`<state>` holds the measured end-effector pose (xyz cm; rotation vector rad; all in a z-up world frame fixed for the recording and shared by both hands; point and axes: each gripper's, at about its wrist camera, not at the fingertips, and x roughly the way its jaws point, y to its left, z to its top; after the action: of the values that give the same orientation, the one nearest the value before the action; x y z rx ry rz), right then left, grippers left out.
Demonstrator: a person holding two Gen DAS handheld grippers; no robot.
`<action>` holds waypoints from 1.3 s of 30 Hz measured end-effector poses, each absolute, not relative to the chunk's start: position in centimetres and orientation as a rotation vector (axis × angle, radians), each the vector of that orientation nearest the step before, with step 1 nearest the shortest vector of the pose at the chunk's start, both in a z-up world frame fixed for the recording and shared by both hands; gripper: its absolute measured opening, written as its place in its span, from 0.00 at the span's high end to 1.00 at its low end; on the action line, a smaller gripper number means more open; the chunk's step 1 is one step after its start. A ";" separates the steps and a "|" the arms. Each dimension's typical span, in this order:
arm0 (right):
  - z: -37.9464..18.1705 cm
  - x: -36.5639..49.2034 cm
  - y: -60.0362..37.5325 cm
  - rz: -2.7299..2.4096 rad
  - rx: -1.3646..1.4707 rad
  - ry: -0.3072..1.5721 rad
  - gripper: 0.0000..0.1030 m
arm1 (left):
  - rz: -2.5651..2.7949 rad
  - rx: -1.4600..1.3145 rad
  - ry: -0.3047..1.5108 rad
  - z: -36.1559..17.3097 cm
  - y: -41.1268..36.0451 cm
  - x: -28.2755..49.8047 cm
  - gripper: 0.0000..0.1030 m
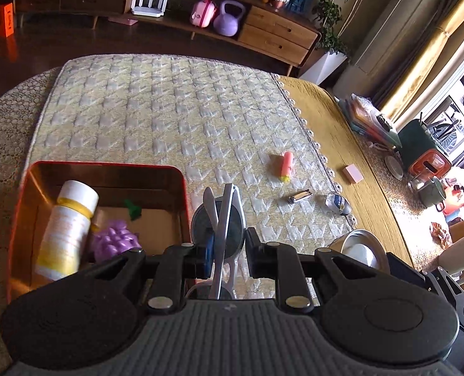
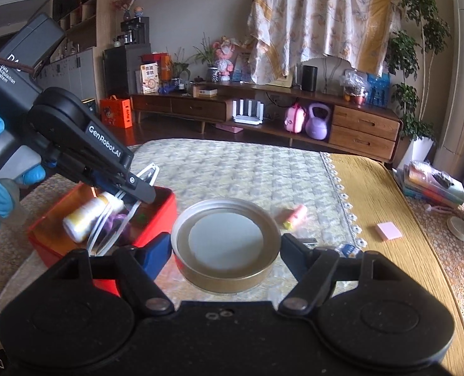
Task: Organize rigid objects
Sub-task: 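Lift the sunglasses with the left gripper while the right grasps the tape roll rim, then carry the sunglasses and tape roll over the red tin with both grippers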
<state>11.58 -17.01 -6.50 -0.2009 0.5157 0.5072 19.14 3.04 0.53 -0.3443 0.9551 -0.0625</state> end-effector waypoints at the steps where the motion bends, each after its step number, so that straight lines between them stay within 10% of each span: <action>1: -6.4 11.4 -16.6 0.515 -0.206 0.514 0.27 | -0.054 -0.345 0.948 0.9 3.7 18.8 0.81; 39: -12.0 12.7 -2.5 0.695 -0.385 0.631 0.27 | 0.173 -0.238 0.988 -4.1 15.5 19.3 0.81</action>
<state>12.65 -2.48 -12.00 -0.3850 0.6306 0.6945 19.31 15.52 -4.14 -0.2378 0.9879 0.1726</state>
